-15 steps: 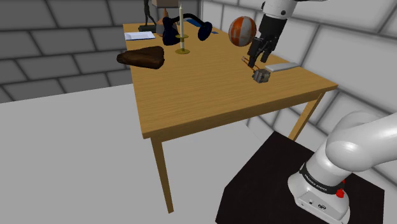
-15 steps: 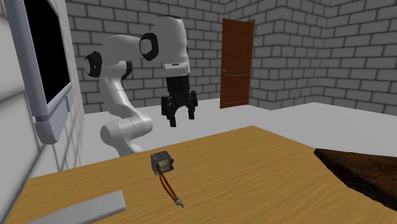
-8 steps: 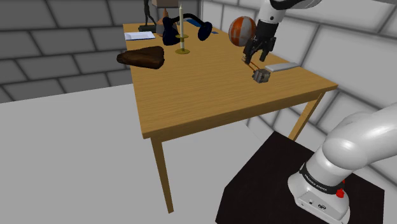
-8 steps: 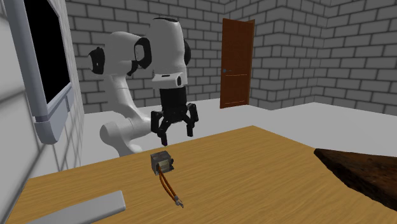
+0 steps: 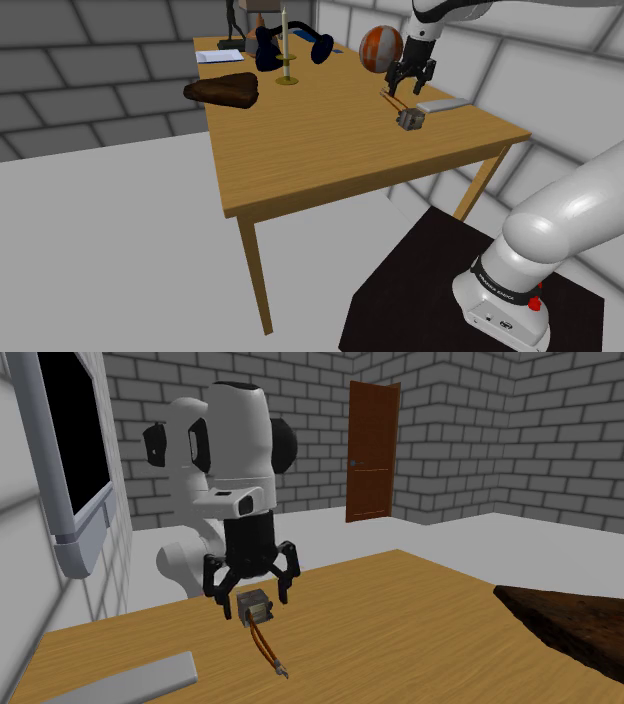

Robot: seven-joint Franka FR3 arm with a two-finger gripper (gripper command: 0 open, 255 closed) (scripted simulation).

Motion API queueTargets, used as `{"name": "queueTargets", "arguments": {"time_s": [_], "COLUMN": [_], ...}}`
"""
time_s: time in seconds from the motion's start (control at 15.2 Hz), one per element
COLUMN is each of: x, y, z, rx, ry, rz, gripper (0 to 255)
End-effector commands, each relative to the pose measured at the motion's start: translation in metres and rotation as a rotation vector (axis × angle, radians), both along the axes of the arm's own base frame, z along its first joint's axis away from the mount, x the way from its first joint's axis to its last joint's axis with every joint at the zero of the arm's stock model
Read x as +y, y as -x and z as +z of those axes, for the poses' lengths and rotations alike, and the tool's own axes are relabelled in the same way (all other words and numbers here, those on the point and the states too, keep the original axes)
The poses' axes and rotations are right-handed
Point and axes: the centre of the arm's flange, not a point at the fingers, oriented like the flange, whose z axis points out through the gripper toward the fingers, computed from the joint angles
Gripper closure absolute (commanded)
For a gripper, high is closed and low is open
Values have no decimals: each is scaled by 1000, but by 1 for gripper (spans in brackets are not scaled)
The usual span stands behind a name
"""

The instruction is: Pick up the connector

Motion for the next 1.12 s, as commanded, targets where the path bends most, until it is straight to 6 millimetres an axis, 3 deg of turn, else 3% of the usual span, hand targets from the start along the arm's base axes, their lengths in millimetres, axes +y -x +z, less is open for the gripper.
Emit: {"name": "queueTargets", "arguments": {"time_s": [0.0,0.4,0.53,0.59,1.06], "x": [-6,-6,-6,-5,-5], "y": [-2,-2,-2,-3,-3], "z": [-9,-43,-43,-44,-44], "rx": [1,1,1,1,2], "ry": [1,1,1,1,1], "rz": [-18,-18,-18,-18,-18], "gripper": [0,0,0,255,255]}}
